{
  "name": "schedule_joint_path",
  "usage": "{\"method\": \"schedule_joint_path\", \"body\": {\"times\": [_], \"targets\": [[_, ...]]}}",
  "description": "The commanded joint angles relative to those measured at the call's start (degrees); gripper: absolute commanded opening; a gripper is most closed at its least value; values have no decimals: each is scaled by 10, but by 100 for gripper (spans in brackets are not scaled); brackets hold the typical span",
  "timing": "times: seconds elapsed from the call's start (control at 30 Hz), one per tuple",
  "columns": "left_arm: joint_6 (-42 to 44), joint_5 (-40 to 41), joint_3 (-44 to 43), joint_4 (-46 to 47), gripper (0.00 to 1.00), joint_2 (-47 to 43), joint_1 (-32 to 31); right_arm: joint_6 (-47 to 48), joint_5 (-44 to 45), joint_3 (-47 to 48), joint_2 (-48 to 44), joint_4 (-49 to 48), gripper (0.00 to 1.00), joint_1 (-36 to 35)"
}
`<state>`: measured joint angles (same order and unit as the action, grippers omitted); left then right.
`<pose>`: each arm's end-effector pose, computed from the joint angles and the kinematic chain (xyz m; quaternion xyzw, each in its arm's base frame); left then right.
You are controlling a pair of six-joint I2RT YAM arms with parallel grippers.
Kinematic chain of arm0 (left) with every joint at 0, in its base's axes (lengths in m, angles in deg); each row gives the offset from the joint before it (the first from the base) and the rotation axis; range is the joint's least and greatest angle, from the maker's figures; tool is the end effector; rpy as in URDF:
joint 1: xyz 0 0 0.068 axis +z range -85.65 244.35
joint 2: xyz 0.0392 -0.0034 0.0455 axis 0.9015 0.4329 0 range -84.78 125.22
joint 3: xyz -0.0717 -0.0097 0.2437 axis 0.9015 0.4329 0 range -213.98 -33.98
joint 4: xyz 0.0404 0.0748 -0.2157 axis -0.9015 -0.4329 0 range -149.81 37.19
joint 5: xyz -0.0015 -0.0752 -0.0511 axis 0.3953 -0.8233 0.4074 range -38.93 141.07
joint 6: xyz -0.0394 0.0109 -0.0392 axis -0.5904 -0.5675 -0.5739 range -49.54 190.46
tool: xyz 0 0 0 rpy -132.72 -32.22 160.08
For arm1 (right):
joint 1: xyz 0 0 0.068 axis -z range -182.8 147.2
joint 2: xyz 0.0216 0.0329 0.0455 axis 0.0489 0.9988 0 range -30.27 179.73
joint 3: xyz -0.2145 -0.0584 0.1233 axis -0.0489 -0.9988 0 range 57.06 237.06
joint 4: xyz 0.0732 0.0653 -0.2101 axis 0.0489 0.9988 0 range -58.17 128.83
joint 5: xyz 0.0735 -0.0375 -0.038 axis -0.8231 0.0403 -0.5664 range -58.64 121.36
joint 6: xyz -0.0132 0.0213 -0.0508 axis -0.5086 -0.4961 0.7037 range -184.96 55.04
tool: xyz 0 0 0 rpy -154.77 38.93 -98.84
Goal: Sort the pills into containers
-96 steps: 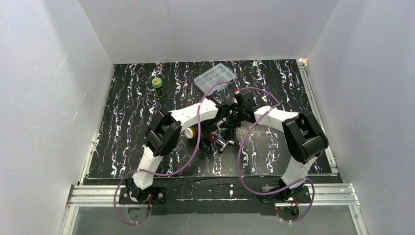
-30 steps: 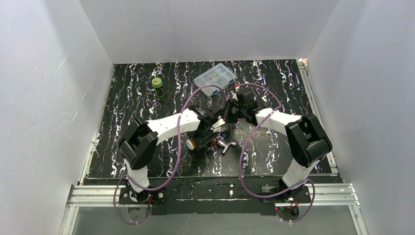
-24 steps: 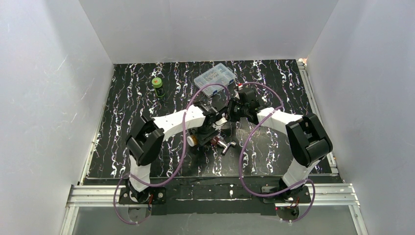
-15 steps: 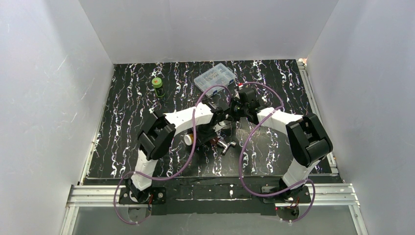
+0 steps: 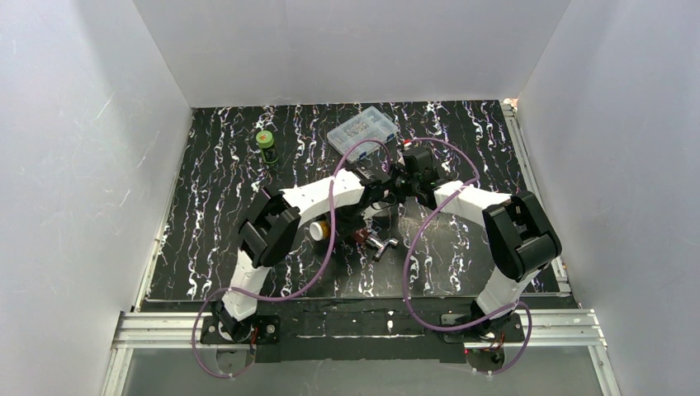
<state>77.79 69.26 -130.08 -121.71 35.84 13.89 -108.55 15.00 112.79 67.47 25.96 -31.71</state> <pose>0.2366 -0.2673 0.1788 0.4811 0.8618 0.1578 0.0306 0.2938 0.1750 0.1920 0.0489 0.8834 0.3674 0.2866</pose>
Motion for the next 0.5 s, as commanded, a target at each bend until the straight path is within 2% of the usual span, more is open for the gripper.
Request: {"method": "schedule_joint_path", "body": {"times": [0.0,0.47], "targets": [[27,13,-50,27,0,5,-15,5,-49,18,-17,-16,3,-20],[51,13,-76,-11,0,59,-26,7,-47,18,-19,-15,3,-20]]}}
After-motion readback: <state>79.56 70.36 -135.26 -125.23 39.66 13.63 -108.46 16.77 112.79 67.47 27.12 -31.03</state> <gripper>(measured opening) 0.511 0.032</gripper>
